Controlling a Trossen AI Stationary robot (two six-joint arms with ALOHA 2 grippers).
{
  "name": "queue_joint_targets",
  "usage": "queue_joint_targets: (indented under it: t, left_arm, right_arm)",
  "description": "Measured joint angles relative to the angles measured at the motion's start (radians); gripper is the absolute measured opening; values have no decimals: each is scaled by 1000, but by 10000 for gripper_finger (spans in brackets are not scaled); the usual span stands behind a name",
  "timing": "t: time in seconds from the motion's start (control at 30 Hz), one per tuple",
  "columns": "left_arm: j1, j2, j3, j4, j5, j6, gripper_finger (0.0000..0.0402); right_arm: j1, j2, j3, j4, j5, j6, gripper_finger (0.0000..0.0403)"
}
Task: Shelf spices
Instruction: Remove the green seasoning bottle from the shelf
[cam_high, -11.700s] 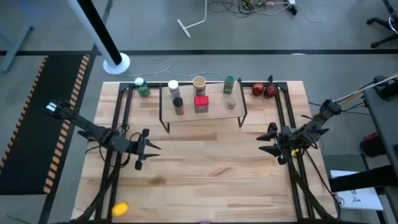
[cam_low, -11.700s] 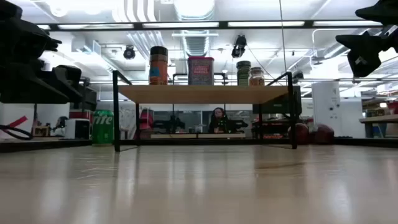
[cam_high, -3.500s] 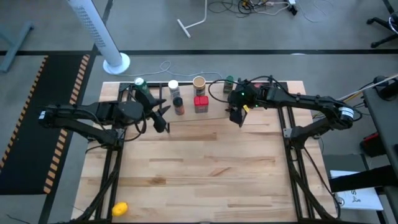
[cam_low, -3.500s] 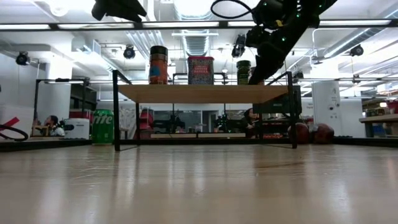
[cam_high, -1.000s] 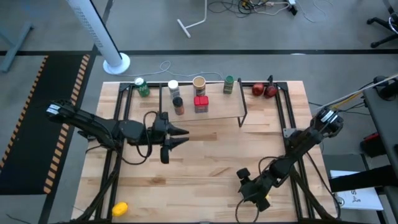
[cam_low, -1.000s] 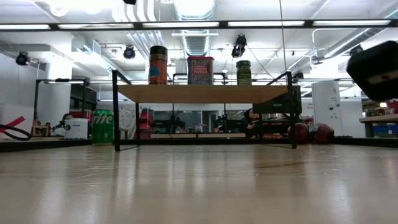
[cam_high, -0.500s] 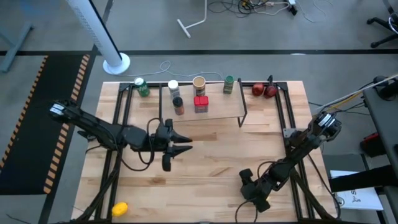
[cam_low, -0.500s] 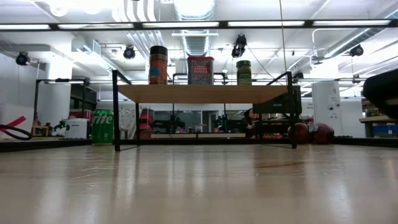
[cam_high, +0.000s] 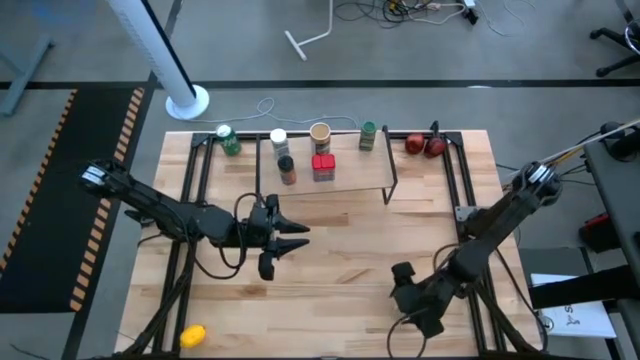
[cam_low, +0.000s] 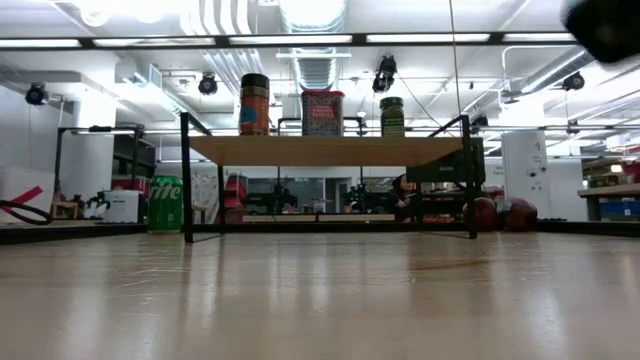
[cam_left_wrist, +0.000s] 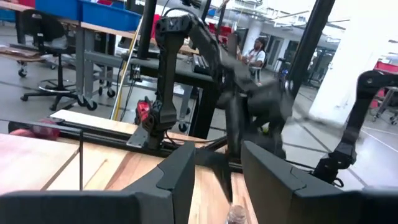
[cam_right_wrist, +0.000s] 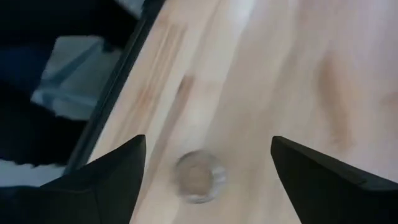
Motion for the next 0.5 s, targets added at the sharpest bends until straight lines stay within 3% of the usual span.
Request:
queue_joint_targets:
  t: [0.1,0.27,0.37,0.5]
  left_arm:
    - [0,0,0,1,-2,1,118]
    - [0,-1,0,0,-3,37,114]
    - [0,-3,0,0,-3,63,111]
    - [1,-11,0,-6,-3,105,107]
  right_arm:
    - [-16,-57,76,-125,172,-85,317]
    - [-78,-157,158,-281,582,-268,306]
    - [-187,-225,169,-287,612,-336,296]
    - [-393,-306,143,-282,518,-399,284]
